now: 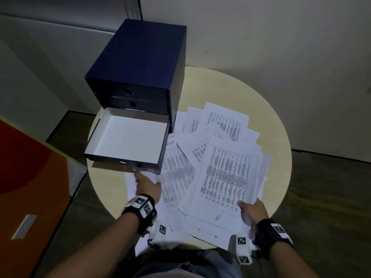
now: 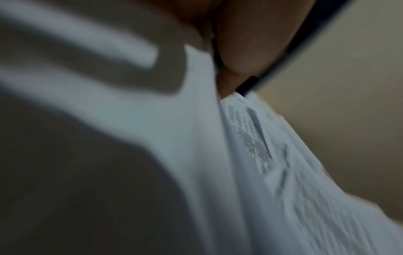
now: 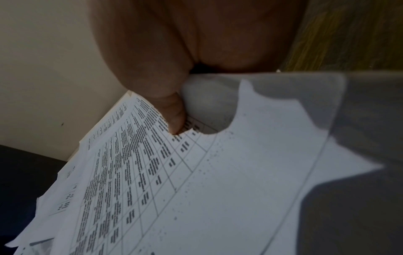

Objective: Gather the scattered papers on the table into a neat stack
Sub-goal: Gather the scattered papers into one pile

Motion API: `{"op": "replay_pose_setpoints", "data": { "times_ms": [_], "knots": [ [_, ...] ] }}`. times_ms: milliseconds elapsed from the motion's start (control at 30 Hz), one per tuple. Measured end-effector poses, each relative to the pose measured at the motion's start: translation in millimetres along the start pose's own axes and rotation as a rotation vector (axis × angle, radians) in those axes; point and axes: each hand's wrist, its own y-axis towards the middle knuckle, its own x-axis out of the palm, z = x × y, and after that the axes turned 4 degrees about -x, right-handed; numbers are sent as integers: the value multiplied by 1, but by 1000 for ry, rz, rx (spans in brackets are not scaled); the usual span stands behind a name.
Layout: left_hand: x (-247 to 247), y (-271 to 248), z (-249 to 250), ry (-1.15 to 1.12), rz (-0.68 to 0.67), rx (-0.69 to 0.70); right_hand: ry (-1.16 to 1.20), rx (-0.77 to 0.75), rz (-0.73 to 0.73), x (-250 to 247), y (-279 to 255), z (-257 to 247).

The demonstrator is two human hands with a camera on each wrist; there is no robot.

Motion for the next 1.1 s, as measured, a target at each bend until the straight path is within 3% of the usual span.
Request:
{"op": "replay_pose_setpoints", "data": {
  "times_ms": [133, 233, 333, 567, 833, 1100],
  "knots": [
    [14, -43, 16, 440, -214, 252, -10, 8, 10, 0, 7, 7],
    [21, -67, 28, 666, -212, 473, -13, 38, -10, 2, 14, 14],
    [25, -73, 40, 651, -211, 580, -44, 30, 14, -1, 16, 13],
    [49, -89, 58, 586, -364, 597, 4, 96, 128, -39, 23, 15],
    [44, -118, 114, 661, -260, 865, 26, 96, 107, -33, 21, 22],
    [-39, -138, 170, 498, 78, 1087, -98, 50, 83, -29, 20, 10]
  ]
}}
